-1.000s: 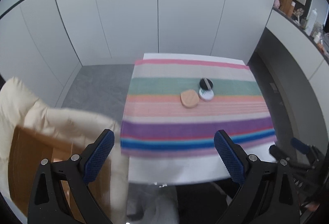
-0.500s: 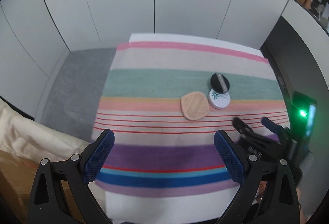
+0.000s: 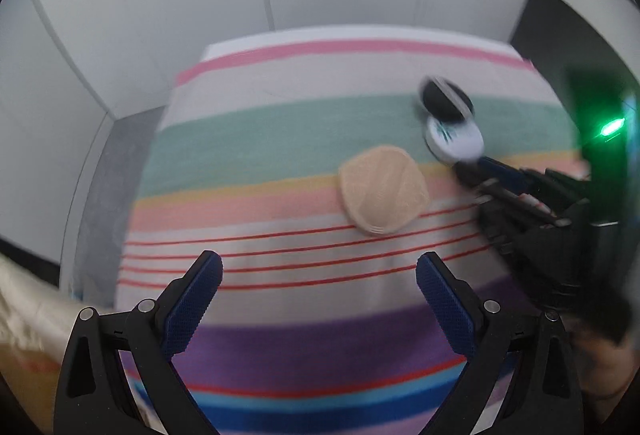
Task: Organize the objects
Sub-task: 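Grasp the beige sponge with the left tool while the right tool grasps the white compact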
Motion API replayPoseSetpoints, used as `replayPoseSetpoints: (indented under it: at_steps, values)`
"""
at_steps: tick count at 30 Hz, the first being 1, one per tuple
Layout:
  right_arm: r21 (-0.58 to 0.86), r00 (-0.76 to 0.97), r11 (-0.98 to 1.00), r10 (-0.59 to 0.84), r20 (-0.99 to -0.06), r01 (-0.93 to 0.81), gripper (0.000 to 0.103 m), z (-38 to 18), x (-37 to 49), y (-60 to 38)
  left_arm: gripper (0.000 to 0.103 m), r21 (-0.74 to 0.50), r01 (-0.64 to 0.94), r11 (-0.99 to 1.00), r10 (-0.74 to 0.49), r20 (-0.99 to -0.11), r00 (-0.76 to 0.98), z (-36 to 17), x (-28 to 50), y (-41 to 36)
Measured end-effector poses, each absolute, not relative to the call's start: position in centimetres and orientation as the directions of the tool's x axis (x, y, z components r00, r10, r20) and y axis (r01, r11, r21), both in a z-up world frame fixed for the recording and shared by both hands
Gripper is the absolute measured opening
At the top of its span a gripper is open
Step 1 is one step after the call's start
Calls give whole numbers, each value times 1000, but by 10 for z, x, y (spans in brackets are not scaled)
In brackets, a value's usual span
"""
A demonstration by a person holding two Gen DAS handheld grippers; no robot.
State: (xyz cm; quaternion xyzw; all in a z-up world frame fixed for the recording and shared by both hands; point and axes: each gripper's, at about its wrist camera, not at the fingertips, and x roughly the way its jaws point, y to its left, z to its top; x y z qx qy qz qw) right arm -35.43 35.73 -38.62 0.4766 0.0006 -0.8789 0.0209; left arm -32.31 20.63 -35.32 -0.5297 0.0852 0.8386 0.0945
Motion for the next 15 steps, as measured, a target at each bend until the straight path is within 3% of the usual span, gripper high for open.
replayPoseSetpoints:
  at_steps: [1, 6, 7, 9, 10, 11, 13, 15]
  values:
    - [37, -539, -998, -56, -841, 46, 11, -386, -352, 361, 98, 41, -264, -964, 74, -908, -412, -359, -325, 212]
    - [84, -507, -994, -105, -856, 64, 10, -385, -336, 391, 98, -15, -236, -972, 100, -929, -356, -392, -345, 232]
    - [79, -510, -995, -97, -855, 58, 13, -385, -335, 396, 100, -21, -220, -975, 100, -930, -354, -396, -349, 236]
    - [73, -517, -996, -92, -851, 57, 38, -385, -331, 405, 100, -4, -212, -977, 87, -919, -385, -398, -355, 243]
    - [66, -524, -996, -84, -848, 52, 62, -385, -330, 408, 101, 3, -211, -977, 82, -915, -394, -397, -358, 246]
    - [56, -544, -998, -69, -836, 41, 68, -379, -326, 415, 100, -2, -207, -978, 88, -910, -405, -398, -364, 249]
    - [76, -552, -996, -91, -829, 49, 68, -378, -326, 418, 98, -7, -196, -980, 90, -903, -421, -397, -372, 252]
    - [105, -548, -993, -112, -829, 44, 68, -379, -329, 421, 82, 1, -183, -983, 83, -887, -455, -394, -377, 251]
